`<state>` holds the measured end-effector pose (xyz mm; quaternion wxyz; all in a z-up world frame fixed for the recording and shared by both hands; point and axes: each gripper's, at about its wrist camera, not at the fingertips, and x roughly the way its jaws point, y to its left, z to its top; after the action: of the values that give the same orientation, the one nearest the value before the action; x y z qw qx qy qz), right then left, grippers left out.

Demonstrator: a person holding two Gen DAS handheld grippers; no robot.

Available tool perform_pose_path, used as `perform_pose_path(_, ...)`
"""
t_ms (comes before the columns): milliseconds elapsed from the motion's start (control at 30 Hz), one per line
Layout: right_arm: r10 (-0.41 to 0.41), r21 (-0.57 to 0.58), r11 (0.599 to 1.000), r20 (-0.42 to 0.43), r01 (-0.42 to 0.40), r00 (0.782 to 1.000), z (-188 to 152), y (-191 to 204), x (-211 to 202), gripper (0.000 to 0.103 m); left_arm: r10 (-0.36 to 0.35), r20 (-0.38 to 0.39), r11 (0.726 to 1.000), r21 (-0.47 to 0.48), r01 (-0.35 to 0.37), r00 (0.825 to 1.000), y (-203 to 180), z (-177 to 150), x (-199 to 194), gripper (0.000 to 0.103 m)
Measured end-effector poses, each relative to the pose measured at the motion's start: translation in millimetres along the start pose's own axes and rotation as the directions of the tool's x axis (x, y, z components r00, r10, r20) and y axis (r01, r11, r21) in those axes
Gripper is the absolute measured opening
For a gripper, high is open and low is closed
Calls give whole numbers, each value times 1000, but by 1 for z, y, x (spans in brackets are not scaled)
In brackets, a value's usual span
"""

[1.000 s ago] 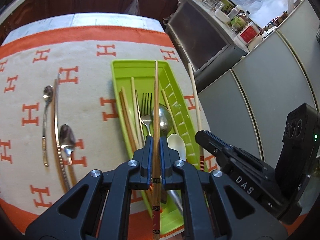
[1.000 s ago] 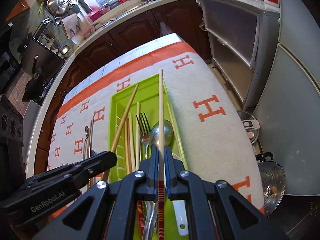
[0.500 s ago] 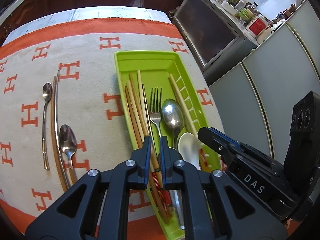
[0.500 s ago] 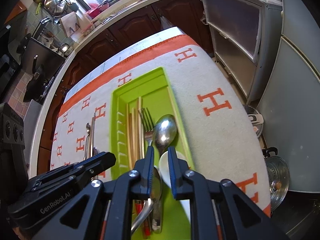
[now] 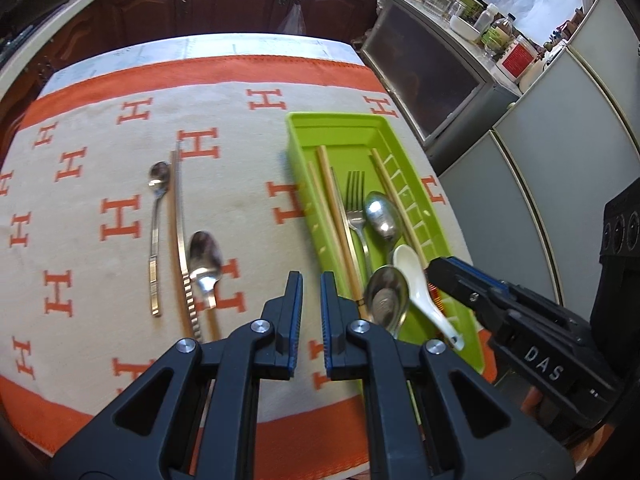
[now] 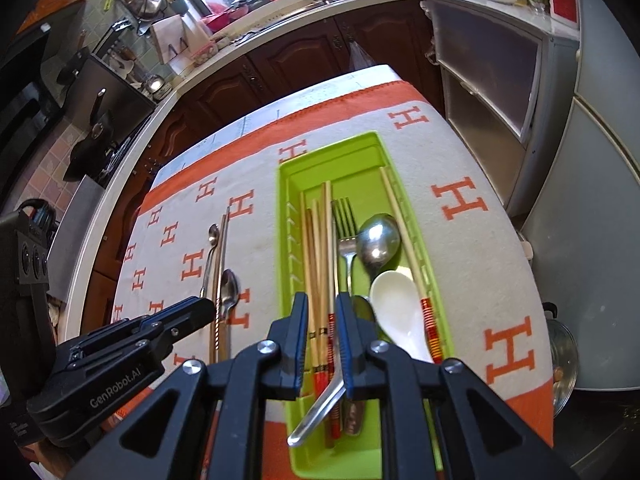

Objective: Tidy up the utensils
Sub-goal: 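Move both tools back over the steel spoons on the cloth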

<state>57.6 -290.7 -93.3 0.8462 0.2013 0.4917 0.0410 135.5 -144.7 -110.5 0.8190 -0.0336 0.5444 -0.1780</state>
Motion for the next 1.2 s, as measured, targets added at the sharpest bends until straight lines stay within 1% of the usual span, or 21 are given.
perform_pose_path(300, 7, -85, 996, -8, -7, 1000, -11, 40, -5, 14, 43, 58, 999, -15, -42, 997, 34, -18, -34, 5)
perform_pose_path(533, 26, -152, 988, -12, -28, 1000, -12, 74, -4, 14, 90, 110, 995, -57, -85, 990, 71, -27, -59, 5)
perform_pose_path(667, 34, -162, 986, -13, -36, 999, -9, 86, 0, 21, 126, 135, 990, -75, -117, 983, 91, -31, -70, 5)
perform_pose_path(767, 35, -170, 985, -17, -38, 999, -7, 94, 5, 22, 141, 141, 987, -91, -129, 980, 105, -33, -74, 6)
perform_pose_path(833, 37, -175, 984, -25, -41, 999, -6, 99, 9, 22, 147, 142, 986, -104, -133, 979, 114, -34, -75, 10)
perform_pose_path(1000, 38, -186, 982, -42, -45, 998, -1, 110, 21, 22, 149, 144, 982, -142, -128, 978, 139, -34, -75, 12)
perform_pose_path(1067, 41, -182, 982, -49, -49, 998, 1, 112, 27, 22, 145, 145, 980, -156, -122, 979, 146, -33, -75, 16)
perform_pose_path(1133, 44, -175, 983, -58, -53, 997, 3, 113, 35, 22, 138, 145, 979, -171, -112, 980, 155, -32, -73, 28)
perform_pose_path(1200, 51, -169, 984, -73, -63, 996, 7, 114, 45, 22, 134, 145, 977, -188, -105, 980, 163, -30, -70, 34)
